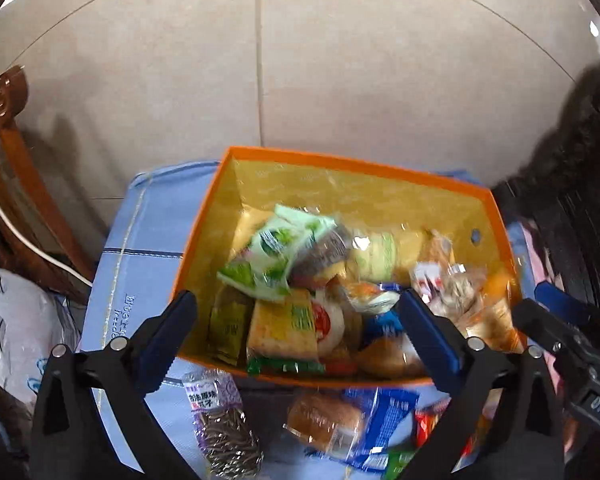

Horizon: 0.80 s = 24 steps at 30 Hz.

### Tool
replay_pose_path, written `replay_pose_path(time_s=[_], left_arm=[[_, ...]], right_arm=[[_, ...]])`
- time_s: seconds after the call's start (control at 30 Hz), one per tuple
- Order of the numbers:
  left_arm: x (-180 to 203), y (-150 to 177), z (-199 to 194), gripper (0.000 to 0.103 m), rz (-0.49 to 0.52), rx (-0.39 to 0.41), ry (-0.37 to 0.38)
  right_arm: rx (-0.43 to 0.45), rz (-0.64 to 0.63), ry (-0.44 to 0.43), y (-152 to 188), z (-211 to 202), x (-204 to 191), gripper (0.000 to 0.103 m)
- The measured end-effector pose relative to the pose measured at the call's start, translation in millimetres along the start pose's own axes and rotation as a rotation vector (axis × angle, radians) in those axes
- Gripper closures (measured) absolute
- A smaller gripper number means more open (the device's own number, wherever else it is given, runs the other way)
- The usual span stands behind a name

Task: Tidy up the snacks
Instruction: 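Carry the cake and bread loaf into the orange box and open both tools, then grasp the sunflower seed bag with left tool while right tool grasps yellow wafer pack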

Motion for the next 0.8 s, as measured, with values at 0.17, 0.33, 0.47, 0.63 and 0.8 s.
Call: replay_pose_path(time_s=[0.17,0.33,0.47,0.63,0.8], left_arm=[[-13,13,-20,0.004,-0.015,-0.014,-0.007],[-26,35,-41,0.004,-0.049,-0.045,-0.015],[-37,58,-55,0.004,-0.085,-0.073,-0.007],[-50,84,-65,0.004,-0.092,-0.102,-0.021],[-58,95,-66,0.004,-0.153,-0.122,-0.018]], right_arm=[[-0.021,0.045,0.02,25,-26,19,0.032],[-0.046,0.098,0.05,51,-52,40,0.031],[-0.095,0.079,0.04,67,-52,37,0.029],[-0.2,-0.107,-0.03,99,-33,3,0.029],[-0.276,-0.2,-0.004,130,5,-17,0.03]])
Point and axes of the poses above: each gripper's, at about its wrist camera, not at the fingertips, and z roughly the way its jaws point, x to its right, y to its underside, the point moved 1 cm from there along z, roughly the way its jaws point, and after that the axes turned 15 degrees about x, right-handed, at the moved point
